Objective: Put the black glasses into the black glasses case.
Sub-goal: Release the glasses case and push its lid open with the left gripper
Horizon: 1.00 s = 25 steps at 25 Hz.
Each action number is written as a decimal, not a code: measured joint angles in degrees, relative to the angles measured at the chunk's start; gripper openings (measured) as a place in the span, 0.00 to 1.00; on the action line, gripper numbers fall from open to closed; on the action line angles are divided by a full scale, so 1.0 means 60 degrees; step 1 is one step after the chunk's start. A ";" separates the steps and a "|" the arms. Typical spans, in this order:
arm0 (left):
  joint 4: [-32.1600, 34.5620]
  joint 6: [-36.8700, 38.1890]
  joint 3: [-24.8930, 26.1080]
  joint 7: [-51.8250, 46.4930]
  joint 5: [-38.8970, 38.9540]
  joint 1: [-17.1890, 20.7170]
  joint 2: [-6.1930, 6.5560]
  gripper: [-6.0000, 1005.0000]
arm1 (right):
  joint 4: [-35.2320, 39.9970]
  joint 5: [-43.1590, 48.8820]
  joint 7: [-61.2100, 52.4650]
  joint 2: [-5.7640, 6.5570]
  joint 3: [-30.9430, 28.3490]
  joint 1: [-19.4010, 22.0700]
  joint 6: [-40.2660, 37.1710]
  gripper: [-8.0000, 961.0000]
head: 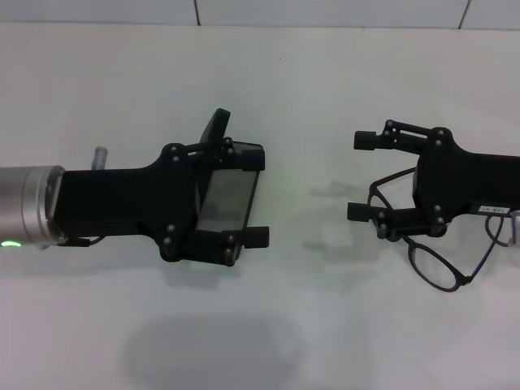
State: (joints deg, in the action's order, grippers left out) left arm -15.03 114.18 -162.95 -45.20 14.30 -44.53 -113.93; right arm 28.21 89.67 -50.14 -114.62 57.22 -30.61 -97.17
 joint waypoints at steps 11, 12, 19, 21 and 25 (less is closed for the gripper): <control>0.0000 0.0000 0.0000 0.0101 0.0043 -0.0073 -0.0003 0.87 | 0.0014 0.0015 0.0005 0.0047 0.0000 -0.0074 0.0025 0.91; 0.0000 0.0000 0.0000 0.0101 0.0055 -0.0079 -0.0002 0.87 | 0.0012 0.0035 0.0004 0.0056 -0.0001 -0.0081 0.0025 0.91; 0.0001 -0.0004 -0.0001 0.0187 0.0251 -0.0002 -0.0015 0.87 | 0.0044 0.0134 0.0009 0.0049 -0.0001 -0.0079 0.0025 0.91; -0.0062 -0.0134 0.0006 -0.0053 0.0675 0.0035 -0.0055 0.87 | 0.0041 0.0141 0.0008 0.0076 -0.0024 -0.0043 0.0025 0.91; -0.0877 -0.1219 0.0004 -0.1797 0.1831 -0.0011 -0.0214 0.87 | 0.0078 0.0096 0.0008 0.0107 -0.0105 0.0107 0.0110 0.91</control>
State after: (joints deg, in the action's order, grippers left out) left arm -20.29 106.86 -162.92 -55.98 25.28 -44.60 -115.21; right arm 28.68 90.24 -50.09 -113.98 56.59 -29.97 -96.51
